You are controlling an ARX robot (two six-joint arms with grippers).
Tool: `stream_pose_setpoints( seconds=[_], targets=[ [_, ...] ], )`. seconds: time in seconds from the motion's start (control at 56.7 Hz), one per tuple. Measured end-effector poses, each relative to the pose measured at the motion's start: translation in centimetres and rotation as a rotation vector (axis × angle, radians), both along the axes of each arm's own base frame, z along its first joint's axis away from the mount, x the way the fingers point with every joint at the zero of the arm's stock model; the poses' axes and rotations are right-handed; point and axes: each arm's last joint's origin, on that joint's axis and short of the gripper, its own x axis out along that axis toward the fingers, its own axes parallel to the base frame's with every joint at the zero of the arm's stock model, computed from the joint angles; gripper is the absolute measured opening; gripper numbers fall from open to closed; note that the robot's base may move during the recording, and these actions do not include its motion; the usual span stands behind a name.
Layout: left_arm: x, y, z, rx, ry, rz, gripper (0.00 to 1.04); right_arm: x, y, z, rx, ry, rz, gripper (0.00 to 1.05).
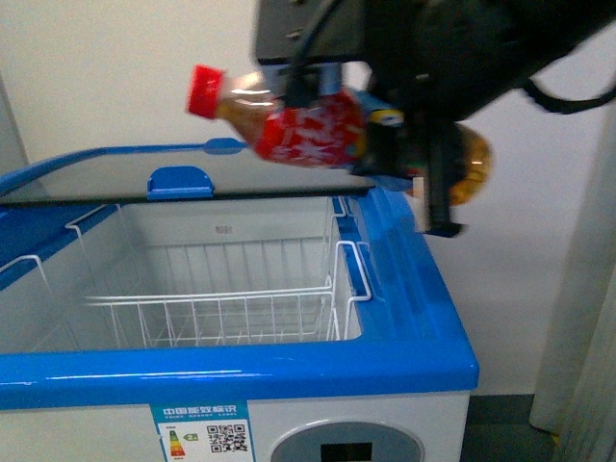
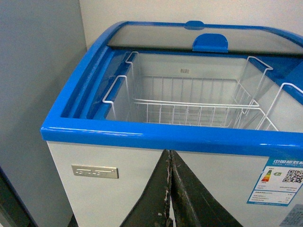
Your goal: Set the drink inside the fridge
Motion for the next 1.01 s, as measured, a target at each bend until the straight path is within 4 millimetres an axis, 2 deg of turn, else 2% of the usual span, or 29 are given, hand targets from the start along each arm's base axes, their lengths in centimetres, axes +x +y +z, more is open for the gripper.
stream_pose_setpoints(
  seconds=[0.053,0.176,0.353,0.459,0.758,1.005],
  targets=[
    [-0.1,0.0,0.0,0.000,-0.009,0.000,0.03,1.3,2.1,-0.5,-0.013,0.001,0.029,0.35],
    [-0.1,0.0,-0.1,0.000,-0.011,0.000,0.03,3.4,5.3,-1.9,-0.031,0.012,0.075,0.35],
    [-0.1,0.0,-0.5,0.000,-0.013,0.000,0.03,6.0,8.3,-4.8,-0.049,0.027,0.088,0.35],
    [-0.1,0.0,-1.3,0.000,-0.010,0.000,0.03,7.4,9.0,-6.3,-0.060,0.033,0.077,0.35],
    [-0.2,0.0,-1.3,0.002,-0.014,-0.001,0.03,10.1,10.0,-10.7,-0.083,0.052,0.056,0.35],
    [-0.2,0.0,-1.3,0.002,-0.014,-0.001,0.03,11.1,10.2,-13.3,-0.087,0.053,0.048,0.35]
  ],
)
